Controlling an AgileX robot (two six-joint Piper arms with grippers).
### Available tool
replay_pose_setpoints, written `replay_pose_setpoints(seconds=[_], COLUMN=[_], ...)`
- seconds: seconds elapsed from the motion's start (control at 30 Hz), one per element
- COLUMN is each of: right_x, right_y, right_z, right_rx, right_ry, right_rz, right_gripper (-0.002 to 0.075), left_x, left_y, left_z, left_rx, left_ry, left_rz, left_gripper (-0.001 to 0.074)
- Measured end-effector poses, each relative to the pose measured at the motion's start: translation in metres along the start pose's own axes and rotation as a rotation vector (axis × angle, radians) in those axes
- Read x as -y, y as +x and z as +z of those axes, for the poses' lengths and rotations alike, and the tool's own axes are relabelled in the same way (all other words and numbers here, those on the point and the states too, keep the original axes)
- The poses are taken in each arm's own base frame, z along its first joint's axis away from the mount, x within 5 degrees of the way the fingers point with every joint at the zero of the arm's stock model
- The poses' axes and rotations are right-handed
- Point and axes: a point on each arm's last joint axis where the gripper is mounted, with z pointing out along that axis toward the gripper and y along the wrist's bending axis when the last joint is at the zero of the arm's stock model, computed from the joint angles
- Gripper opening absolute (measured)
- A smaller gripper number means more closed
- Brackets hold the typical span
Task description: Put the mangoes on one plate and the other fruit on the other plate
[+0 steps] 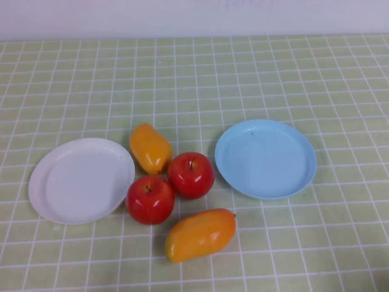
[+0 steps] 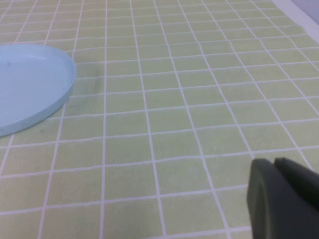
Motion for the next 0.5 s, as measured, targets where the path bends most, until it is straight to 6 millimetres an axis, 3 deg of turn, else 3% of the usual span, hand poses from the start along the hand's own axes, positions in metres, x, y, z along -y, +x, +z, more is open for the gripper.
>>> replay_pose_setpoints(seconds=[0.33,0.5], right_x=[0.0,0.0], right_y=[0.0,0.0], right_z=[0.0,0.0], right_rx=[0.0,0.0], right_ry=[0.0,0.0], right_rz=[0.0,0.0], right_gripper=[-0.0016,-0.0016], left_x=[0.002,0.006], left_y=[-0.005,-0.011], left_z=[0.0,-0.001], left_rx=[0.05,0.113], left_ry=[0.027,0.082], left_rz=[-0.072,-0.29], left_gripper=[0.0002,0.0002])
